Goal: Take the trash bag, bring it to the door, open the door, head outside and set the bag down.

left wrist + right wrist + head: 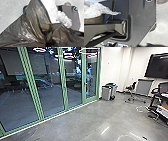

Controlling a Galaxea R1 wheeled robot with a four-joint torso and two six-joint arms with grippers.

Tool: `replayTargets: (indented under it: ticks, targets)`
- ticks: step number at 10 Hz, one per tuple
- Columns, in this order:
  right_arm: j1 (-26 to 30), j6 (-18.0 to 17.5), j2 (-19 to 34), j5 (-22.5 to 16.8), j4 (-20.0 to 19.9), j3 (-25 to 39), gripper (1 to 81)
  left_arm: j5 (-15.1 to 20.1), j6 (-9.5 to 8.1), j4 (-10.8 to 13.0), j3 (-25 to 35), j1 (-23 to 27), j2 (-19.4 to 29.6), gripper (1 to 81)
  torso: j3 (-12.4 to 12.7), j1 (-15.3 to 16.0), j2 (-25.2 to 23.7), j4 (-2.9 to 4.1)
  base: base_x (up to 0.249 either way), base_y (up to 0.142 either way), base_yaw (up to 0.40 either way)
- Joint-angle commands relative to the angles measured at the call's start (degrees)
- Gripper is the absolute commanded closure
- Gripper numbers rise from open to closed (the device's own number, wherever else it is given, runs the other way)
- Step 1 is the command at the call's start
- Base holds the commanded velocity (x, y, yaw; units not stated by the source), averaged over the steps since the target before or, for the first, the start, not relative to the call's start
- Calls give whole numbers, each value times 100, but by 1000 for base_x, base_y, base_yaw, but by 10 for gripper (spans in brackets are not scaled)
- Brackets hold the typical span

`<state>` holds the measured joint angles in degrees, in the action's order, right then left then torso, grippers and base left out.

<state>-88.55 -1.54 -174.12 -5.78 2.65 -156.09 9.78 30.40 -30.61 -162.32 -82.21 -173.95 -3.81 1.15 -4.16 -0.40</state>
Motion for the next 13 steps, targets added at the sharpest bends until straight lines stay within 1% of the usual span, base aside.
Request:
replayTargets:
  ticks: [1,9,13]
  targets:
    - [263,-5,-3,-354,26,9,10,437,53,-6,-19,315,26,811,0,0,0,0,183,0,0]
    - [263,-5,-3,-345,26,9,10,437,62,-6,-19,315,18,811,0,0,0,0,183,0,0]
    - [237,-5,-3,-345,17,9,10,437,62,-6,-19,315,9,811,0,0,0,0,183,-67,0]
